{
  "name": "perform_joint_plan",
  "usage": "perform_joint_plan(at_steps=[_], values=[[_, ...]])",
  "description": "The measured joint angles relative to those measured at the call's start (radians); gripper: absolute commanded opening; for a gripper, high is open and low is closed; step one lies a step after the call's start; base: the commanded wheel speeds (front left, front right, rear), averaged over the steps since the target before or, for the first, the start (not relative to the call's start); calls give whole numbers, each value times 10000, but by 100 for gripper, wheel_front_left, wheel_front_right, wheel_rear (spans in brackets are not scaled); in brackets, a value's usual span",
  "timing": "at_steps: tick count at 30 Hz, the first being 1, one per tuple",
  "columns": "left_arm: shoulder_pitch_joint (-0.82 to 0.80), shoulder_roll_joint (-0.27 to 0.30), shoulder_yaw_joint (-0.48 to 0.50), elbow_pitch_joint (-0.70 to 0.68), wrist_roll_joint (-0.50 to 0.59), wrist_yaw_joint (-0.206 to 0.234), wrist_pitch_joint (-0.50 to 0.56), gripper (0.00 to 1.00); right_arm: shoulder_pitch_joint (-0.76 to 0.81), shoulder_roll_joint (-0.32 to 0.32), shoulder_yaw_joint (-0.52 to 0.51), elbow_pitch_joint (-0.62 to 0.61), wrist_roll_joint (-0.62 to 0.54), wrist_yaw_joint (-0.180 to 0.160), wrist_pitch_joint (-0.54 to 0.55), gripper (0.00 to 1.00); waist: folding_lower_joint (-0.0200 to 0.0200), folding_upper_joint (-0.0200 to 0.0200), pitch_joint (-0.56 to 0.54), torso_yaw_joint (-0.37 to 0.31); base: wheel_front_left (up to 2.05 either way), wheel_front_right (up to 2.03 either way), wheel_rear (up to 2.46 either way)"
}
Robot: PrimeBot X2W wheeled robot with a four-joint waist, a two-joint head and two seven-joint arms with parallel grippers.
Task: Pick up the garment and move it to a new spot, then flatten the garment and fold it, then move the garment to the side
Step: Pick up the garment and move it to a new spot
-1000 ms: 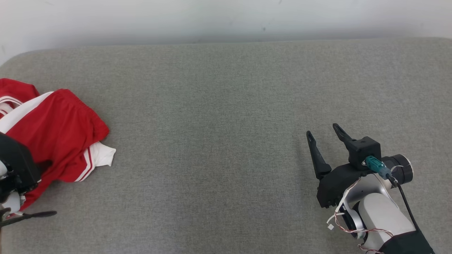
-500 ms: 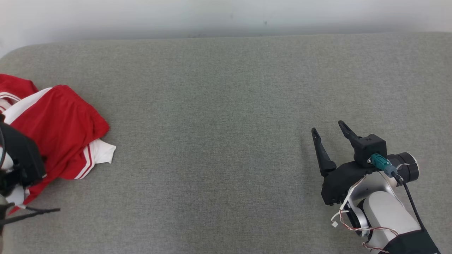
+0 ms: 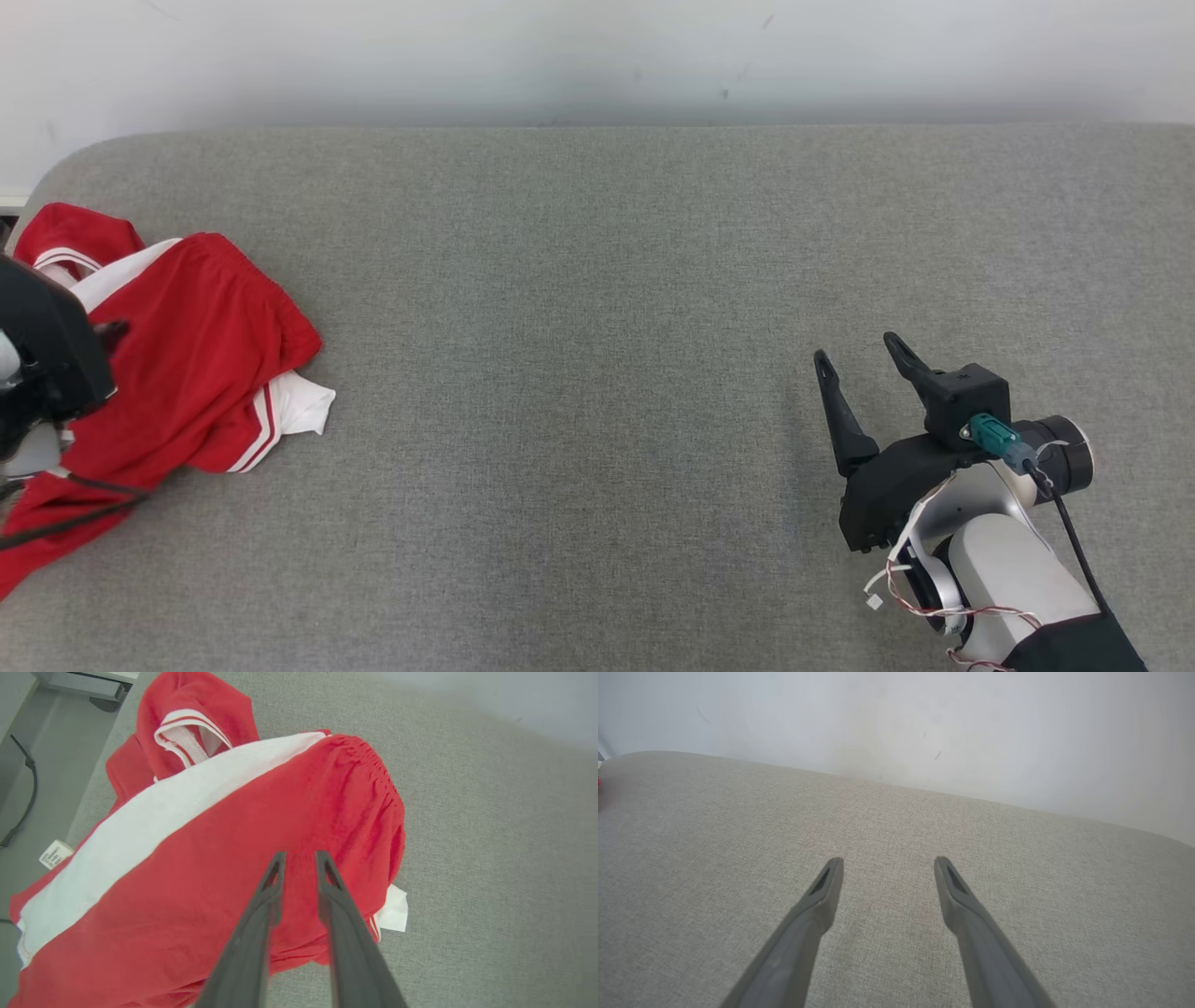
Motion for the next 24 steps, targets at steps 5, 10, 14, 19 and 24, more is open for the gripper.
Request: perform_joint_plan(at_steps=[5, 10, 14, 19, 24], values=[[58, -314, 21, 52, -683, 0, 234, 100, 131, -21, -21, -2, 10, 0, -4, 100, 0, 0, 3, -17, 0, 0, 0], [306, -324, -276, 184, -857, 0, 759, 100, 179, -56, -33, -2, 10, 0, 0, 100, 0, 0, 61, -48, 0, 0, 0], [444, -217, -418, 257, -884, 0, 897, 100, 165, -69, 8, -10, 10, 13, 6, 100, 0, 0, 93, -114, 0, 0, 0], [765, -136, -364, 470, -1367, 0, 972, 100, 118, -48, 119, -82, 10, 44, 21, 100, -1, 0, 164, -264, 0, 0, 0], [892, -50, -483, 441, -1396, 0, 786, 100, 93, -86, 121, -169, 10, 44, 104, 100, 0, 1, 300, -407, 0, 0, 0]])
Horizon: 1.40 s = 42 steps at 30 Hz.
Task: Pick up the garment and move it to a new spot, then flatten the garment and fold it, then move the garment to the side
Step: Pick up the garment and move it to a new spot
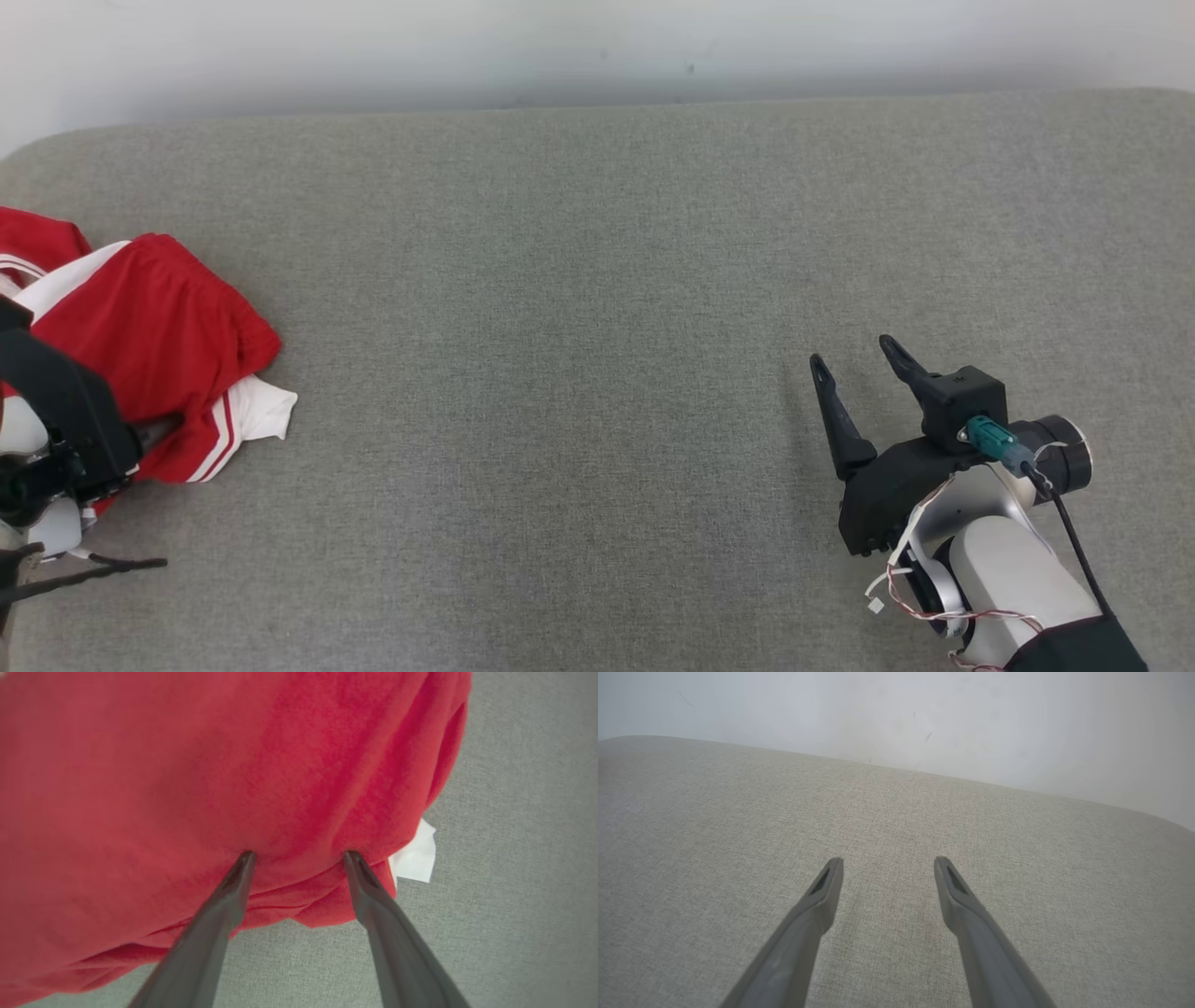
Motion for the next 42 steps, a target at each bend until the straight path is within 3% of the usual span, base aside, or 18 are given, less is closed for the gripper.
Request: perform_joint_plan(at_steps=[1, 2, 14, 23, 32, 37, 42], values=[[-1, 61, -96, -71, 0, 0, -27, 15, -15, -21, -2, -35, -2, 0, 2, 100, -1, 0, 34, -24, 0, 0, 0], [-15, 82, -176, -115, 4, 0, -92, 0, -36, -44, -25, -48, -2, 0, 2, 100, 0, -1, 68, -43, 0, 0, 0], [-334, 364, -1007, -479, 100, 0, -665, 0, -138, 4, -52, 165, -10, -44, -10, 100, 0, 0, 34, 7, 0, 0, 0], [-1331, 658, -1908, -1756, 213, 0, -1553, 0, -131, 155, -244, 713, 316, -31, -253, 100, -1, 0, -488, 76, 0, 0, 0], [-1349, 146, -2957, -4021, -121, 0, -2422, 0, 99, 268, -420, 1170, 560, 42, -571, 100, -2, 0, -1200, -182, 0, 0, 0], [-1123, -23, -3471, -5129, -497, 0, -2658, 0, 340, 263, -522, 1256, 640, 44, -723, 100, -3, 0, -1430, -619, 0, 0, 0], [-651, -562, -4153, -6063, -736, 0, -2828, 0, 407, 194, -694, 1233, 709, 42, -819, 100, -3, -1, -1558, -1145, 0, 0, 0]])
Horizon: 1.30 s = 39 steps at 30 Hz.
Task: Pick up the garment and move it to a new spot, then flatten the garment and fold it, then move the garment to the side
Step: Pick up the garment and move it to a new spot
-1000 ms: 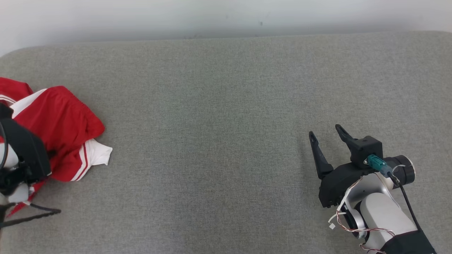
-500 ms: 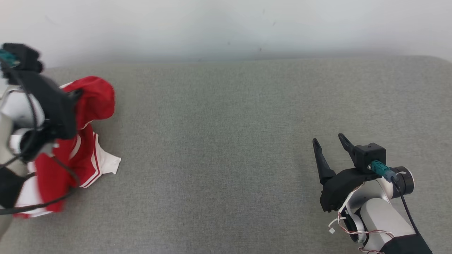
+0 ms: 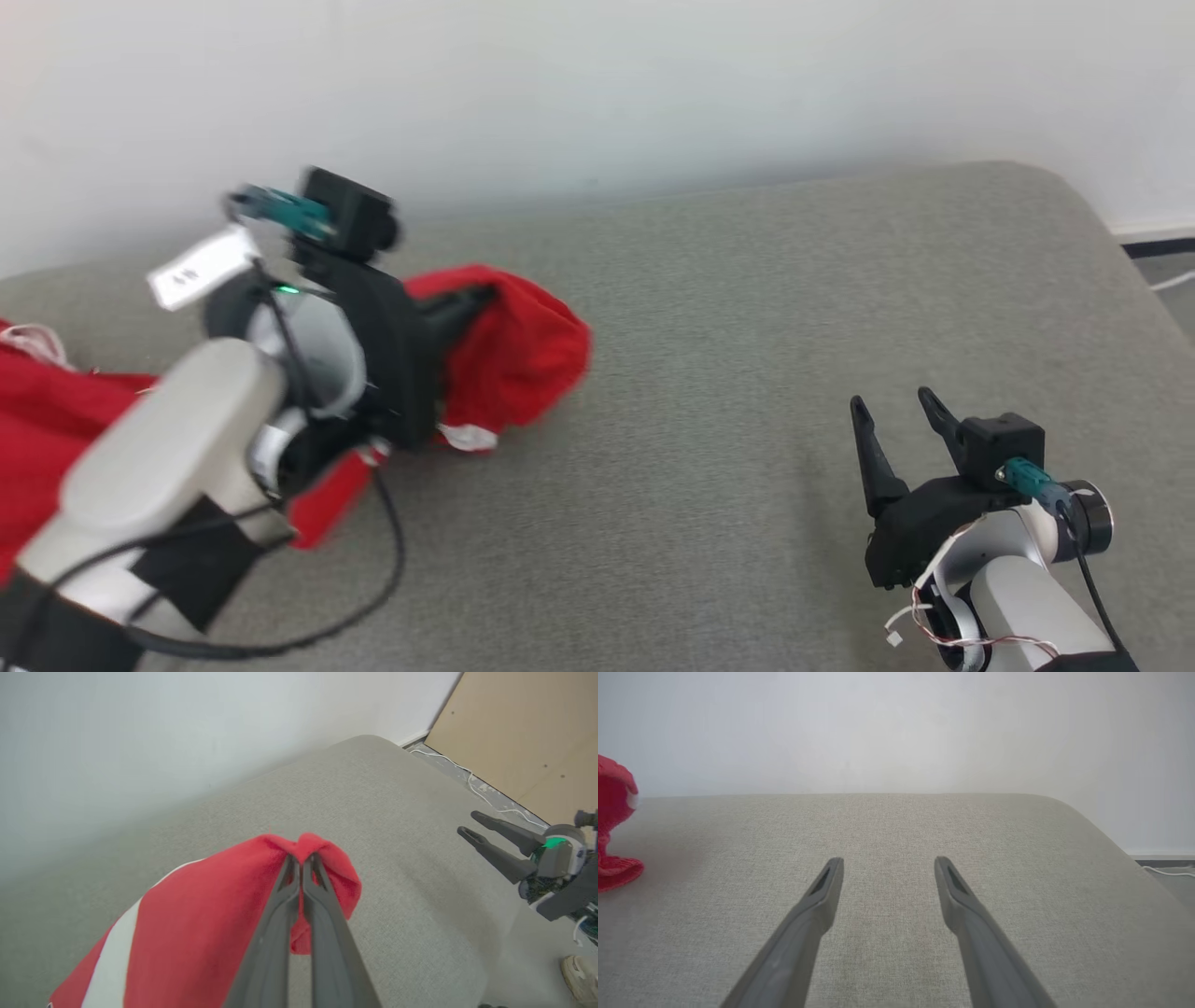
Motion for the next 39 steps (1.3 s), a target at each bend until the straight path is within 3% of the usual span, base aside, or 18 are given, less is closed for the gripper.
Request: perform_joint_plan(at_steps=[7, 14, 19, 24, 25, 26, 35, 39], values=[[462, -1049, -807, -696, -303, 0, -311, 0, 111, -25, -81, -17, 130, 0, -136, 100, 1, 0, -28, -793, 0, 0, 0], [1399, -2203, -1273, -276, -299, 0, -840, 0, 117, 46, -17, -56, 155, 0, -253, 100, 1, 0, 72, -1502, 0, 0, 0], [2615, -2596, -1971, 629, -316, 0, -920, 0, 131, 61, -59, -107, 159, -4, -339, 100, 2, 1, 258, -1840, 0, 0, 0], [2824, -2813, -2569, 1223, -249, 0, -861, 0, 235, 31, -174, -155, 178, -15, -424, 100, 3, 2, 498, -1860, 0, 0, 0], [2809, -2826, -2585, 1352, -238, 0, -861, 33, 232, 33, -188, -150, 178, -17, -426, 100, 3, 2, 512, -1828, 0, 0, 0], [2797, -2821, -2571, 1429, -240, 0, -888, 100, 227, 33, -196, -142, 182, -17, -428, 100, 2, 2, 514, -1790, 0, 0, 0], [2534, -2740, -2408, 1254, -253, 0, -1227, 100, 285, -33, -299, 8, 251, -44, -516, 100, 2, 2, 291, -1348, 0, 0, 0], [2577, -2426, -2048, 966, -311, 0, -1618, 100, 341, -25, -334, 88, 265, -46, -527, 100, 2, 1, 109, -1087, 0, 0, 0]])
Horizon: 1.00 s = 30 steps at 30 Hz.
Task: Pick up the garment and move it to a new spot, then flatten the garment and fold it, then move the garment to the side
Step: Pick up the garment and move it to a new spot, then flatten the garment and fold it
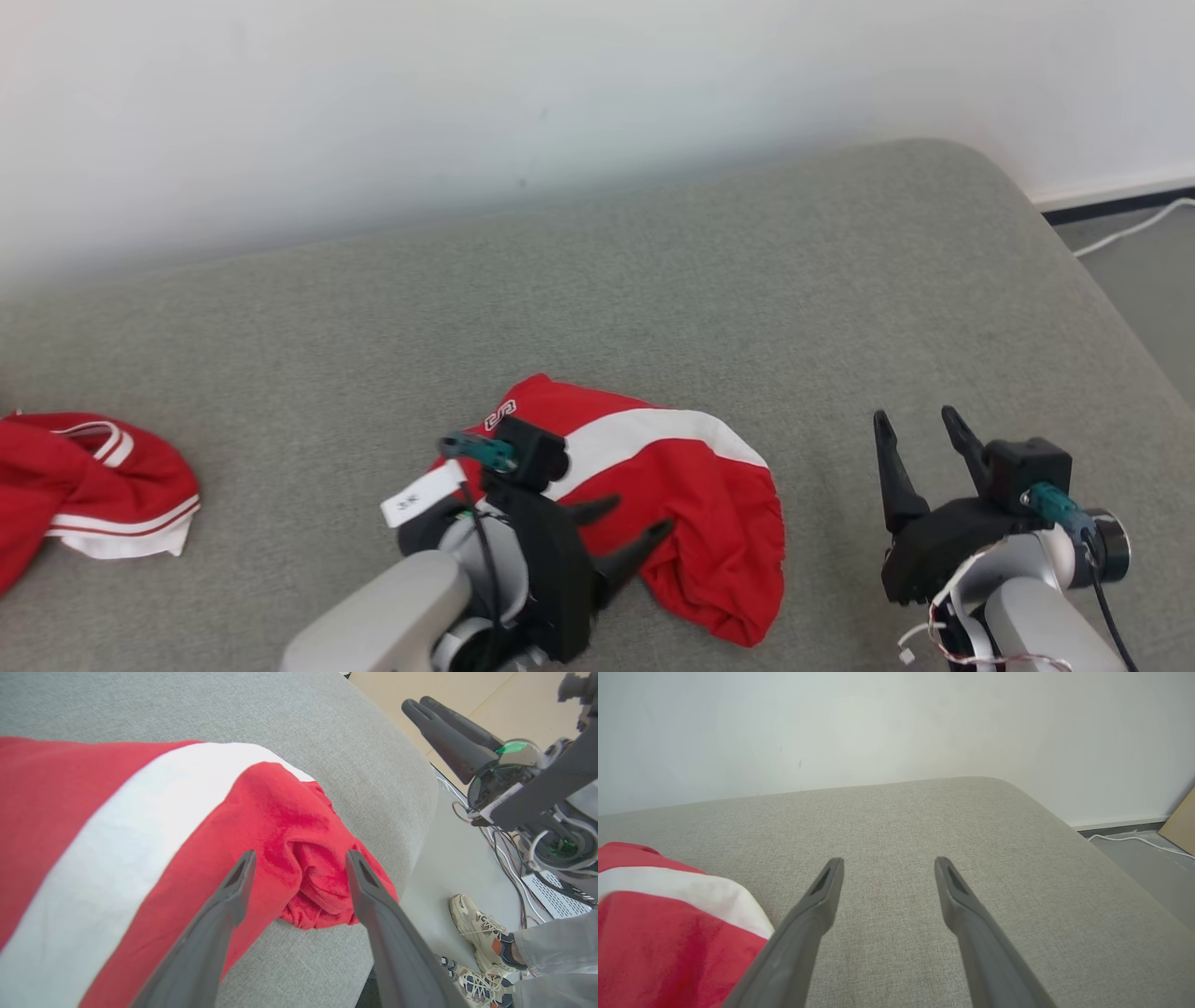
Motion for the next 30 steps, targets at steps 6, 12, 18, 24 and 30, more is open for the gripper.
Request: perform_joint_plan(at_steps=[6, 12, 18, 24, 30], values=[[223, 805, 803, 61, -6, 757, -759, 100, 395, -21, -27, 27, 71, 0, -6, 100, 0, 0, -259, 481, 0, 0, 0], [807, 1342, 857, 337, 104, 1480, -1091, 100, 396, -48, -56, -29, 84, 0, -75, 100, 0, 0, -343, 786, 0, 0, 0], [1261, 1358, 1047, 332, -81, 1615, -1290, 100, 387, -33, 27, -52, 84, 2, -71, 100, 0, 0, -351, 884, 0, 0, 0], [1460, 1283, 1151, 543, -263, 1682, -1310, 100, 355, 31, 173, -107, 82, 17, -59, 100, 0, 0, -251, 777, 0, 0, 0], [1459, 1175, 1158, 1191, -374, 1586, -1181, 100, 328, 42, 267, -109, 79, 17, 15, 100, 0, 0, -156, 536, 0, 0, 0]])
